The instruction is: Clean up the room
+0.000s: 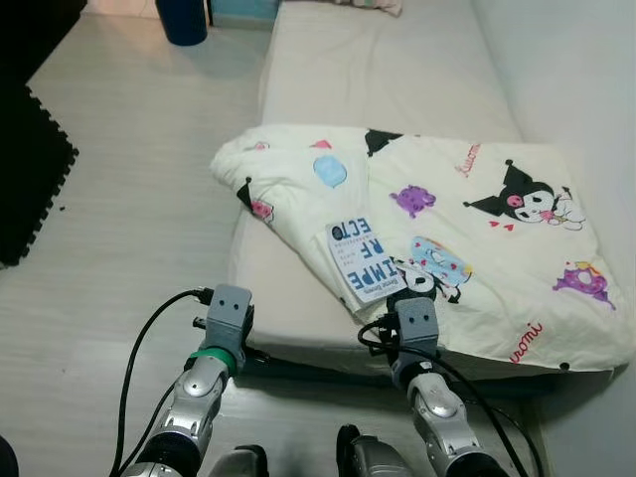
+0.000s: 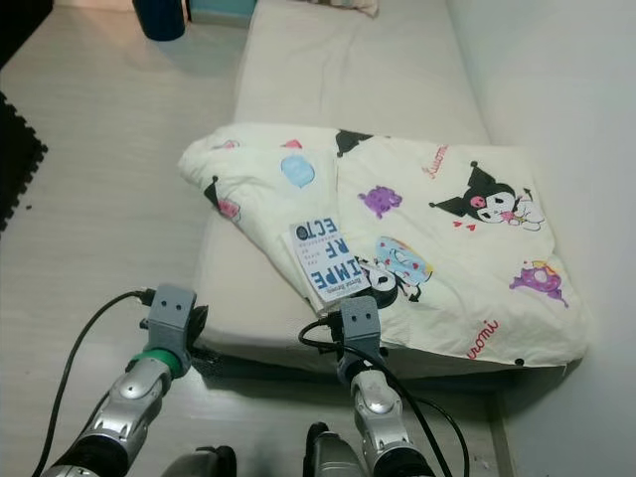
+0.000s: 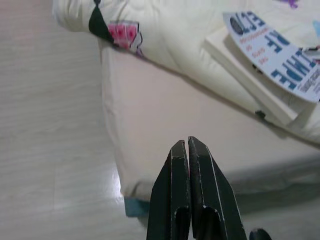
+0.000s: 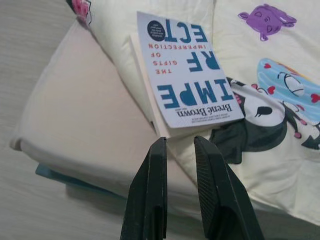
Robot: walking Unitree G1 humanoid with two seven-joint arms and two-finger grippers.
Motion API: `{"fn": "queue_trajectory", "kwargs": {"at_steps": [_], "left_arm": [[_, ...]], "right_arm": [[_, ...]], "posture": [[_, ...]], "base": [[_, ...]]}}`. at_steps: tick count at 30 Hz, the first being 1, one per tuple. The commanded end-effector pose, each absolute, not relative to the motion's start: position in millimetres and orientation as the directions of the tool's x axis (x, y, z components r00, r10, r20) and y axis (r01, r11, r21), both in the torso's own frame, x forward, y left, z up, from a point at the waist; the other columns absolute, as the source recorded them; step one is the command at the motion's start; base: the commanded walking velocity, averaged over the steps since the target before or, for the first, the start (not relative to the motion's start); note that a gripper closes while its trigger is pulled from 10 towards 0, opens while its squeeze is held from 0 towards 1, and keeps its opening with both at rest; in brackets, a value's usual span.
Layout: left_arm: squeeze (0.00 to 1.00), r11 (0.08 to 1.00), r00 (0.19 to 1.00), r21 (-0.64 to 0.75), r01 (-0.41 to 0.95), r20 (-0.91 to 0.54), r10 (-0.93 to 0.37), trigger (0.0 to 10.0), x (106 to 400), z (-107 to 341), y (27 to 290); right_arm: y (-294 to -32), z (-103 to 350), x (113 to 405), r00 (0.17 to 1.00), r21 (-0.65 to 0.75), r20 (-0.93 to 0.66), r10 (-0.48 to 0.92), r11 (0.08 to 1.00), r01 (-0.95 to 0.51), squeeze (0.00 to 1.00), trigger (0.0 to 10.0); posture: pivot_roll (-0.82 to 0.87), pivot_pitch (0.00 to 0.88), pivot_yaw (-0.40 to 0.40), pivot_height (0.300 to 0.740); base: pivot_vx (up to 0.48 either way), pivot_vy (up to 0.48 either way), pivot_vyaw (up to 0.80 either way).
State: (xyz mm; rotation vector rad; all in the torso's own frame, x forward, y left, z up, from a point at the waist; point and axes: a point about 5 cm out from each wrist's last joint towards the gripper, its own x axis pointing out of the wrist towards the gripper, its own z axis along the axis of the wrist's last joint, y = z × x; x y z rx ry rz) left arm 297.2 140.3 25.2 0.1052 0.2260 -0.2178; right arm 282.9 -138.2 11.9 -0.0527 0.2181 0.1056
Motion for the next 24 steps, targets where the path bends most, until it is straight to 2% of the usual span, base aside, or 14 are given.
{"fn": "queue_trajectory", "kwargs": {"at_steps": [1,8,24], "left_arm": [[0.0,0.97,0.944,0.072,0.234,-0.257,-0.208,10.0,290.3,18.0,140.4],[0.0,0.969,0.943,0.069,0.236,-0.257,-0.211,10.0,289.9,17.8,140.4],[0.0,0.965,0.938,0.079,0.251,-0.265,-0.222,10.0,289.1,16.7,138.3]], "right_arm": [[-138.7,4.1,276.0,0.963,-0.037,-0.251,0.095,0.993,-0.108,0.0,10.0],[-138.4,3.5,275.1,0.963,-0.037,-0.253,0.095,0.993,-0.108,0.0,10.0],[-139.9,0.8,272.0,0.962,-0.034,-0.261,0.085,0.995,-0.097,0.0,10.0]], "posture": [[-0.01,0.136,0.013,0.74],[-0.01,0.14,0.013,0.74],[-0.01,0.157,0.017,0.74]], "base": [[0.368,0.0,0.0],[0.36,0.0,0.0],[0.0,0.0,0.0]]}}
